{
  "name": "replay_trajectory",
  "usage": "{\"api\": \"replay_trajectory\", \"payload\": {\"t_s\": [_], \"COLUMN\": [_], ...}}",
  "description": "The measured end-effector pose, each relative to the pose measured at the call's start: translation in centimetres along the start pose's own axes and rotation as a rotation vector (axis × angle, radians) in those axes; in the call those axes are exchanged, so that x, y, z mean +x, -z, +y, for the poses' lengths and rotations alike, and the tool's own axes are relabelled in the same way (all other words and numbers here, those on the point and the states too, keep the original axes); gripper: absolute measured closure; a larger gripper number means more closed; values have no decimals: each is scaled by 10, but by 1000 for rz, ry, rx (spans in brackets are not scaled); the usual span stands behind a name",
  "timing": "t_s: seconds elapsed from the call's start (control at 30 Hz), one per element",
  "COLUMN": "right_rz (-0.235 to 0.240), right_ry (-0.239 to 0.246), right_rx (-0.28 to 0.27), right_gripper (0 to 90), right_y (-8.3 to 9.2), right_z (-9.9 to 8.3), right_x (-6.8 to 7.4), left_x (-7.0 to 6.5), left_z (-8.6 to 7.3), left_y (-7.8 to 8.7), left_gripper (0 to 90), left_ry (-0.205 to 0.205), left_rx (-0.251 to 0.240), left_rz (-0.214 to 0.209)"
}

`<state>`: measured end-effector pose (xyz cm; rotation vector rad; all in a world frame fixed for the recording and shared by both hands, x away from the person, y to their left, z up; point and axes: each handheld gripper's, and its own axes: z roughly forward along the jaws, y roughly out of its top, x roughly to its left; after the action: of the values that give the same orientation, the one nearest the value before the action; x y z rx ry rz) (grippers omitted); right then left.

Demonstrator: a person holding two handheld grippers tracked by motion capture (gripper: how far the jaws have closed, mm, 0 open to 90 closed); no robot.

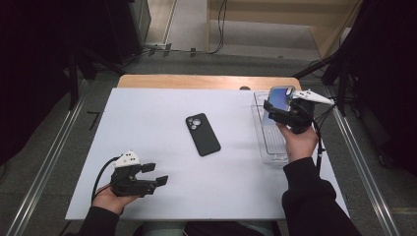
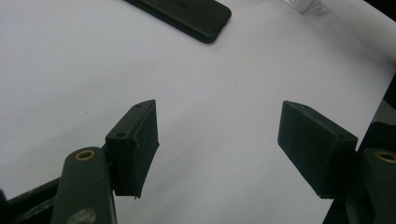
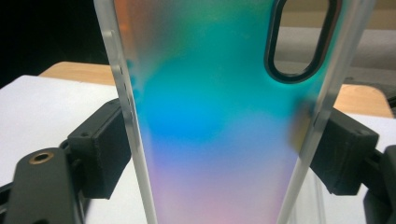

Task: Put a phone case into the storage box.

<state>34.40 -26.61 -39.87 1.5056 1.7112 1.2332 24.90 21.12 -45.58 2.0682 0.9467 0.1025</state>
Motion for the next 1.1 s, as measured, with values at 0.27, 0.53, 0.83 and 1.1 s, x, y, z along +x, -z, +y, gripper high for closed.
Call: {"api": "replay_trajectory", "payload": {"t_s": [0.27,0.53,0.83,1.1], "right_rz": [-26,-49,-89,-100], "right_ry": [-18,-54,-63,-63], "right_rx": [-12,-15,17,24], "right_gripper": [151,151,150,150], "right_y": [-20,-43,-72,-92], "right_z": [9,13,14,17], "right_x": [-15,-28,-38,-41], "left_x": [1,0,2,1], "left_z": [0,1,2,1], "left_y": [-3,-3,-2,-4], "left_gripper": [296,296,296,296], "left_ry": [7,-5,7,-2], "left_rx": [6,6,-21,-9], "left_rz": [4,1,-5,-4]}}
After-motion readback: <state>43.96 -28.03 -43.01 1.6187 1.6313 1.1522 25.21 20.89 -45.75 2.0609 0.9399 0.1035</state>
